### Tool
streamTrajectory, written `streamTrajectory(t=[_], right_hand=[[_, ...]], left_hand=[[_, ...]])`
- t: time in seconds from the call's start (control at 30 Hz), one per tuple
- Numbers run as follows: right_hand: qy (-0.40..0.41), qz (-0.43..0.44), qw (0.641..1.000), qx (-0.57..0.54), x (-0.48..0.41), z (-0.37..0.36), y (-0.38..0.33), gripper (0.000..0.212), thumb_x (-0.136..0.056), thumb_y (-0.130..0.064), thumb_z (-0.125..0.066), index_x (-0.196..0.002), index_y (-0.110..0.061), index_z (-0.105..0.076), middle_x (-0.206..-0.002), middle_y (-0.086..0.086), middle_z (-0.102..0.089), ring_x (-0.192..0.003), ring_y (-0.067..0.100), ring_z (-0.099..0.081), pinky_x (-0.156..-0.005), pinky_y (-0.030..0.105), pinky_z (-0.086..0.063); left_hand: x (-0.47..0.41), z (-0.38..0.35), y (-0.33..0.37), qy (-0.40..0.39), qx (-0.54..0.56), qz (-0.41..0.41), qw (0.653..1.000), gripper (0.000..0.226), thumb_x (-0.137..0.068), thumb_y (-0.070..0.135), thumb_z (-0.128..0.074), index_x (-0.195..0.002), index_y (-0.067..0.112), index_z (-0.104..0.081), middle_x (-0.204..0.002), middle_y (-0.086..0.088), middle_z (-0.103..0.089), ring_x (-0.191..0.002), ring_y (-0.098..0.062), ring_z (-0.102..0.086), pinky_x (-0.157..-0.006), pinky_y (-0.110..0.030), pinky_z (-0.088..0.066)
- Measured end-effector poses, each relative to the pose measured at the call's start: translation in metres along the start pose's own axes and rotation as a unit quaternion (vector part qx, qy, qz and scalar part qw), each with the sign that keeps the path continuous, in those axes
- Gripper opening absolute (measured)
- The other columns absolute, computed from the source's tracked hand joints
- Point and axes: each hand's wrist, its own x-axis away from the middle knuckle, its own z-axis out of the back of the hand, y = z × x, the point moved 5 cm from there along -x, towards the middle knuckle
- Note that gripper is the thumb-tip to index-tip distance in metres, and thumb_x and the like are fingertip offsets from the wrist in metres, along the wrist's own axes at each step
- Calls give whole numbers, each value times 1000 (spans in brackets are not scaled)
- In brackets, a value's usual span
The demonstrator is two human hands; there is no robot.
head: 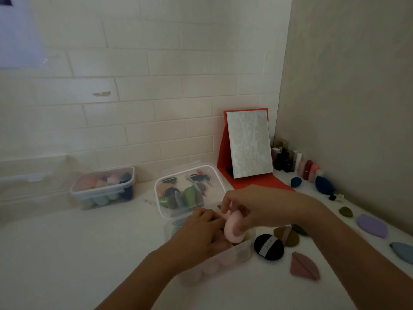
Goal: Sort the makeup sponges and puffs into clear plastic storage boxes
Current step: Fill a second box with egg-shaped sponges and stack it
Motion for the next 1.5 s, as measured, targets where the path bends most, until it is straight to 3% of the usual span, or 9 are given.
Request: streamTrajectory(t=[0.33,0.63,0.8,0.93,1.07,1.13,1.27,1.37,1.5], right_hand=[[-146,-16,982,123,-17,-17,-9,26,-84,-24,-68,-110,-22,-68,-94,-9,-60,-79,7,-54,-76,25,-48],[-21,-46,971,233,-31,-47,-4,29,-85,-23,-62,-108,-5,-60,-104,11,-61,-88,22,-58,-68,30,-44],[-28,-51,962,266,-24,-39,-13,25,-89,-26,-58,-101,-5,-62,-70,1,-42,-80,17,-43,-65,26,-34],[-75,-51,968,233,-18,-36,-8,25,-90,-12,-56,-112,-5,-65,-100,9,-64,-81,16,-49,-54,19,-32],[3,-90,966,244,-18,-33,-13,25,-88,-11,-58,-113,-9,-62,-94,3,-50,-81,16,-44,-72,26,-41],[44,-116,969,213,-18,-31,-9,27,-86,-14,-62,-112,-10,-62,-86,1,-50,-79,15,-45,-78,27,-43],[93,-172,972,130,-15,-23,10,48,-70,-30,-80,-108,-15,-54,-100,1,-49,-84,15,-47,-76,28,-45],[74,-210,974,-36,-9,-25,34,56,-62,-34,-85,-103,-23,-49,-102,-2,-53,-84,13,-48,-75,27,-44],[98,-176,931,-305,-6,-50,51,36,-77,-43,-72,-99,-22,-53,-96,0,-62,-78,13,-55,-67,26,-47]], left_hand=[[-1,-3,2,4,-5,-11,1000,37,-87,46,-49,-123,36,-51,-124,8,-46,-113,-14,-31,-98,-24,-30],[-4,0,1,12,44,-8,999,28,-85,41,-56,-111,30,-61,-122,8,-46,-115,-12,-31,-98,-19,-27],[0,0,0,13,82,1,997,23,-83,38,-58,-104,35,-66,-118,9,-49,-114,-12,-32,-99,-22,-31],[0,1,1,18,86,6,996,28,-82,42,-56,-105,32,-66,-116,9,-51,-113,-11,-33,-100,-25,-34],[0,1,0,35,80,-4,996,21,-84,34,-58,-104,35,-66,-116,11,-51,-112,-10,-34,-97,-18,-30],[-1,0,-1,33,76,-2,997,21,-84,35,-58,-104,35,-65,-116,12,-50,-112,-10,-34,-96,-18,-29],[-1,2,1,28,57,1,998,23,-85,37,-56,-106,33,-64,-118,9,-49,-112,-12,-34,-100,-24,-32],[2,4,1,32,56,2,998,24,-84,40,-55,-104,31,-64,-115,8,-51,-110,-13,-36,-100,-26,-32],[5,7,-1,56,60,-12,997,25,-82,43,-54,-101,31,-66,-109,9,-56,-106,-13,-41,-98,-24,-30]])
